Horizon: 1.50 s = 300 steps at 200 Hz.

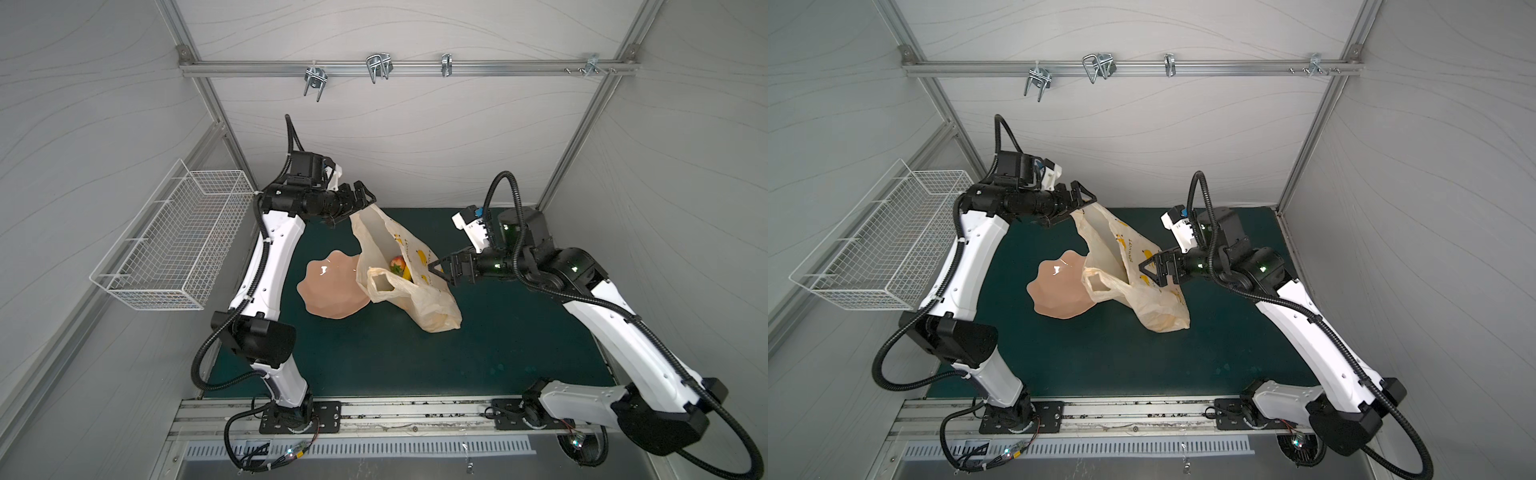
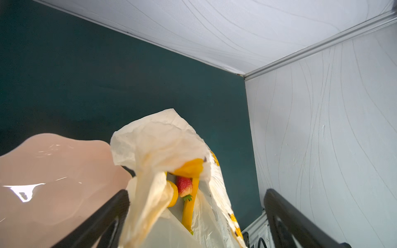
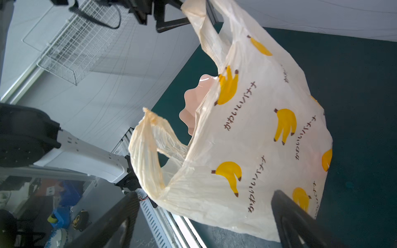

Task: Place the fruits into the plastic bag
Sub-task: Place the plastic bag at the center of the table, then reset both arms

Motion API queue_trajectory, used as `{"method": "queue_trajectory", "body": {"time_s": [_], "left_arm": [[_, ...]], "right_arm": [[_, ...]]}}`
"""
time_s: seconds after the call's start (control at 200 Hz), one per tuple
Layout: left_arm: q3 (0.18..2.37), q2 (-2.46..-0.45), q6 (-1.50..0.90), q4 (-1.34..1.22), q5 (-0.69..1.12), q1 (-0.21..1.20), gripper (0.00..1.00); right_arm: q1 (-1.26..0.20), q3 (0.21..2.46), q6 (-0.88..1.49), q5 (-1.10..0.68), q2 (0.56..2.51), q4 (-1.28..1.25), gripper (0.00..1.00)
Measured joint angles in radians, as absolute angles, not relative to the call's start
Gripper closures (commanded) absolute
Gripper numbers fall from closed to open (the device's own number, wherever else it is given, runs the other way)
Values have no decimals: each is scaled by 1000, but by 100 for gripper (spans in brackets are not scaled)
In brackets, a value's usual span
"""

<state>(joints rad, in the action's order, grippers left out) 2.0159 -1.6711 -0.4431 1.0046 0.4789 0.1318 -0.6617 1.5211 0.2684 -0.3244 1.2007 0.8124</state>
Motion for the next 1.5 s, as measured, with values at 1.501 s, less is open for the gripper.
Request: {"method": "queue_trajectory", "body": {"time_s": [1.501], "left_arm": [[1291, -1347, -366, 775, 215, -282, 0]], "right_arm": [[-86, 1362, 205, -290, 1239, 942, 1]]}}
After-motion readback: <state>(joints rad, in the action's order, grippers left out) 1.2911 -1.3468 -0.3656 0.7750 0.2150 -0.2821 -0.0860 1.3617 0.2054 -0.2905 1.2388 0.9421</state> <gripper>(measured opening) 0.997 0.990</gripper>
